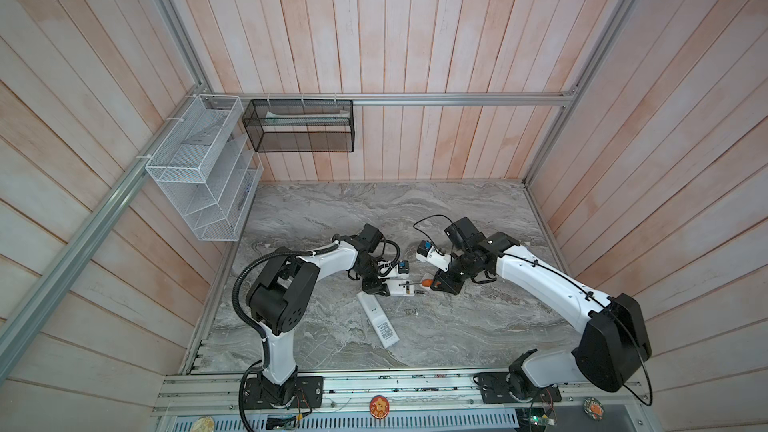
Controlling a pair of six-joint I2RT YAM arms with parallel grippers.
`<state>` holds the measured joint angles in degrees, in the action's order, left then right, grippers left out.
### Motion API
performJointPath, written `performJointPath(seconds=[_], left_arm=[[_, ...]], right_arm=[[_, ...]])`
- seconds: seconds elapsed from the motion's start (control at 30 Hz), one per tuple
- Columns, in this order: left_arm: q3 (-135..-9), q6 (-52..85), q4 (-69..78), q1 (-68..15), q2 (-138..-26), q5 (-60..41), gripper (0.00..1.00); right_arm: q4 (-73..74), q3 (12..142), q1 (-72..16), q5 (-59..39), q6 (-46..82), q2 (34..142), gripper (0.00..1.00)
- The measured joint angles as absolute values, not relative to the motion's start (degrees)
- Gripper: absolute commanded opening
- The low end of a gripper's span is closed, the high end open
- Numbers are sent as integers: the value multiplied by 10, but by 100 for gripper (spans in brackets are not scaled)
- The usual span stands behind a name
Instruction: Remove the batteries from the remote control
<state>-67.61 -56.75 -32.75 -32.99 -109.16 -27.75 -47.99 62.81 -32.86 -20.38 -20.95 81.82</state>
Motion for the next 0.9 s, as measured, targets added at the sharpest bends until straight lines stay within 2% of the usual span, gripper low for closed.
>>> performJointPath(seconds=[0.9], left_arm=[[-668,-563,-291,-332,-1089,-239,26]], right_arm=[[-490,616,-317,-161,-182,797,0]])
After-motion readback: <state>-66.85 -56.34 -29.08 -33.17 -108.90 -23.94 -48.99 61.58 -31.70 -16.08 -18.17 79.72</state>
